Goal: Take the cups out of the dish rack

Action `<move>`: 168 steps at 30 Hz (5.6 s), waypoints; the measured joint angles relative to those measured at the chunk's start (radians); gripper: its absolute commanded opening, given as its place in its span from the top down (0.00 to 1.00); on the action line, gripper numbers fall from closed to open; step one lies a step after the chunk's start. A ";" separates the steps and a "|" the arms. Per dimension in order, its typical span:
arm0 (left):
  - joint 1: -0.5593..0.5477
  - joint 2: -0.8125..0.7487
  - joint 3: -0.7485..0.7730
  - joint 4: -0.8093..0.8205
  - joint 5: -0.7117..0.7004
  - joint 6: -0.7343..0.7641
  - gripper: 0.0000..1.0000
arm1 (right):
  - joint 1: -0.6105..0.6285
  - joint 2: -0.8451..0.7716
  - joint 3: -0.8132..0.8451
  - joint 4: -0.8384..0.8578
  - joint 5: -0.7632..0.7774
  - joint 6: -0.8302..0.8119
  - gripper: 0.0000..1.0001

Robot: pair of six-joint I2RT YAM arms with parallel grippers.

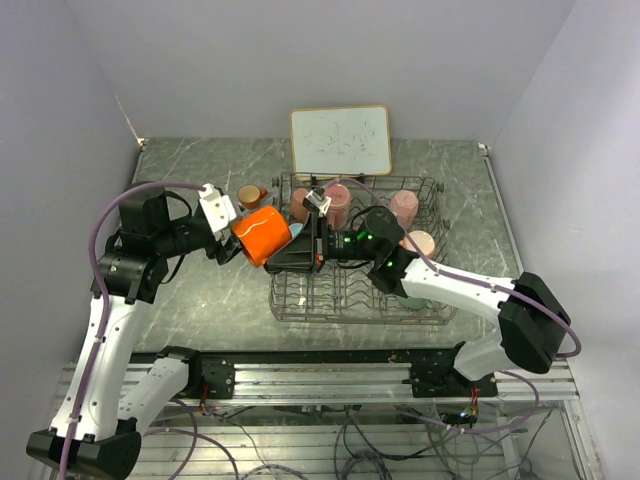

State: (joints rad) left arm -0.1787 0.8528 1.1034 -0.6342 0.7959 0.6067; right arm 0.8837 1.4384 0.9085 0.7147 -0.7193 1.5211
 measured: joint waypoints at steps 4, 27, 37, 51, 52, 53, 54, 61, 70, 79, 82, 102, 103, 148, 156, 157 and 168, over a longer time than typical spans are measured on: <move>0.000 0.014 0.008 0.002 0.032 -0.042 0.52 | 0.026 0.019 -0.014 0.098 0.021 0.075 1.00; 0.000 0.526 0.377 -0.257 -0.701 -0.227 0.93 | -0.182 -0.197 0.070 -0.590 0.255 -0.346 0.00; 0.117 1.068 0.872 -0.463 -0.881 -0.245 0.93 | -0.253 -0.346 0.196 -1.334 0.732 -0.726 0.00; 0.164 1.521 1.221 -0.603 -0.885 -0.260 0.93 | -0.258 -0.529 0.021 -1.677 1.053 -0.756 0.00; 0.164 1.538 1.228 -0.603 -0.878 -0.266 0.93 | -0.258 -0.531 0.014 -1.683 1.058 -0.751 0.00; 0.169 1.555 1.234 -0.602 -0.871 -0.272 0.93 | -0.258 -0.531 0.010 -1.688 1.061 -0.746 0.00; 0.171 1.571 1.242 -0.604 -0.861 -0.277 0.93 | -0.258 -0.531 0.003 -1.689 1.066 -0.736 0.00; 0.196 1.614 1.261 -0.587 -0.814 -0.298 0.93 | -0.259 -0.512 -0.051 -1.691 1.096 -0.683 0.01; 0.211 1.614 1.261 -0.525 -0.791 -0.316 0.62 | -0.278 -0.486 -0.164 -1.591 1.096 -0.629 0.00; 0.213 1.614 1.255 -0.470 -0.785 -0.328 0.42 | -0.330 -0.481 -0.198 -1.527 1.095 -0.588 0.00; 0.213 1.614 1.253 -0.453 -0.790 -0.333 0.19 | -0.368 -0.480 -0.199 -1.509 1.093 -0.592 0.00; 0.214 1.188 1.149 -0.483 -0.663 -0.341 0.01 | -0.571 -0.477 -0.335 -1.320 0.910 -0.692 0.01; 0.214 1.155 1.149 -0.489 -0.644 -0.339 0.00 | -0.575 -0.477 -0.338 -1.302 0.900 -0.698 0.02; 0.214 0.906 0.967 -0.589 -0.461 -0.292 0.00 | -0.266 -0.299 -0.276 -1.411 0.993 -0.690 0.83; 0.214 0.817 0.821 -0.578 -0.406 -0.245 0.01 | -0.246 -0.301 -0.187 -1.464 1.034 -0.696 1.00; 0.214 0.793 0.781 -0.572 -0.396 -0.235 0.01 | -0.245 -0.304 -0.166 -1.471 1.034 -0.698 1.00; 0.214 0.527 0.416 -0.475 -0.261 -0.121 0.01 | -0.243 -0.309 0.096 -1.500 0.941 -0.750 1.00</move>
State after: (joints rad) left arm 0.0357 1.3800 1.5192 -1.1091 0.5354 0.4854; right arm 0.6411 1.1297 1.0042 -0.7849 0.2214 0.7712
